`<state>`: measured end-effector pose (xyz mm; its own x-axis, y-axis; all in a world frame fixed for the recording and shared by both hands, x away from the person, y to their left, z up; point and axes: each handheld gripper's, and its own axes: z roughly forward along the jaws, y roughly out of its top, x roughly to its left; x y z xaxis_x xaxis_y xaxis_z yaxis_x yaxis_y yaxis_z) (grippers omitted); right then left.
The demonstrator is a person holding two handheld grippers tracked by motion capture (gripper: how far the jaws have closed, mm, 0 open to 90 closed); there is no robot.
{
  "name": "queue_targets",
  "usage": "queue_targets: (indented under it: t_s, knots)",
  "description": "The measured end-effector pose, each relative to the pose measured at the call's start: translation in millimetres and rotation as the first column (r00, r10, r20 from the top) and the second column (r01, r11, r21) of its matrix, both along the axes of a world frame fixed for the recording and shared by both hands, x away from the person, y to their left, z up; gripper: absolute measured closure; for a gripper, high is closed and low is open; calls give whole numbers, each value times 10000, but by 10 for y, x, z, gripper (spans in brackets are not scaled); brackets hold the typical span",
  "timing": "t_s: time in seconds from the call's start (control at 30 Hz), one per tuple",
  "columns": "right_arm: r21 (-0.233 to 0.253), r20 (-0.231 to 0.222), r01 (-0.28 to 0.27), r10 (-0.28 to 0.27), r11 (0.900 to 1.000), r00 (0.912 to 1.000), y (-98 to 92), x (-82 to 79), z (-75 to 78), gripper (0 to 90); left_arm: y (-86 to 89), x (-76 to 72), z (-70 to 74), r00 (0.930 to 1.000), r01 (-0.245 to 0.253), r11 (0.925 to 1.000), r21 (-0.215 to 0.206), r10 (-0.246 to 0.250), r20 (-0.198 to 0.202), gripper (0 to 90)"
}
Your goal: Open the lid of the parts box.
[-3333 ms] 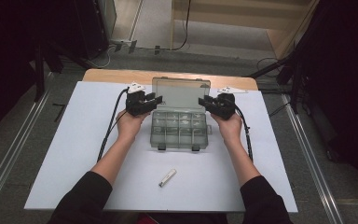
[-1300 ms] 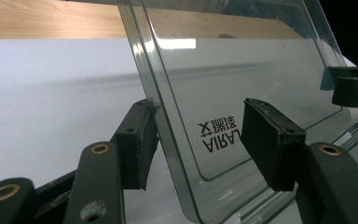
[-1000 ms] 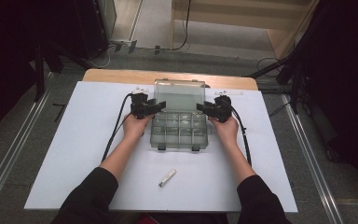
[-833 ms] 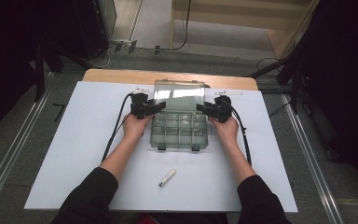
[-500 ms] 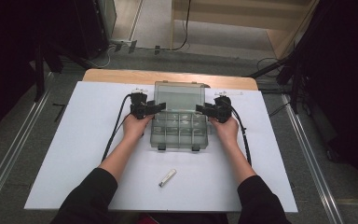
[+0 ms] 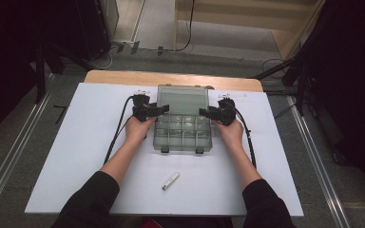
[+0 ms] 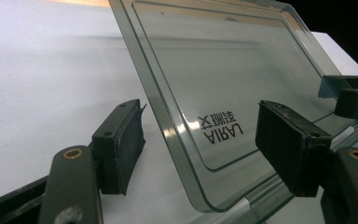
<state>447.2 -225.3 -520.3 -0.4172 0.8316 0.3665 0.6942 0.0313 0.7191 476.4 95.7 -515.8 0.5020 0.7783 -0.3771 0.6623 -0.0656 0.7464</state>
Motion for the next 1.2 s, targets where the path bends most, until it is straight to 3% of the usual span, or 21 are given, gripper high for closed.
queue_targets:
  t_s: [0.17, 0.4, 0.6, 0.73, 0.93, 1.07, 1.2]
  knots:
    - [-79, 9, 0, 0, 10000, 10000, 3, -6, 13, 451, 10, -2, 6, 10000, -12, 10000, 96, 12, -19, 296]
    - [-226, 508, -227, 238, 9995, 9984, 36, -42, 83, 290, 35, -16, 64, 9998, -15, 9999, 162, 12, 184, 295]
    - [-490, 813, -319, 358, 9983, 9960, 51, -100, 188, 279, 76, -43, 150, 9997, 165, 9998, 66, -166, 198, 295]
    - [-385, 802, -759, 788, 9964, 9937, 52, -151, 255, 272, 85, -84, 217, 9985, 369, 9981, 493, -387, 379, 295]
    - [-480, 819, -1324, 1360, 9900, 9873, 83, -274, 346, 273, 118, -164, 329, 9940, 1038, 9917, 762, -1061, 271, 295]
    - [-548, 768, -1526, 1565, 9868, 9847, 113, -338, 377, 273, 115, -200, 371, 9925, 1183, 9885, 940, -1206, 184, 295]
    - [-576, 815, -1708, 1751, 9836, 9812, 125, -408, 402, 275, 110, -280, 436, 9850, 1707, 9805, 971, -1724, 99, 295]
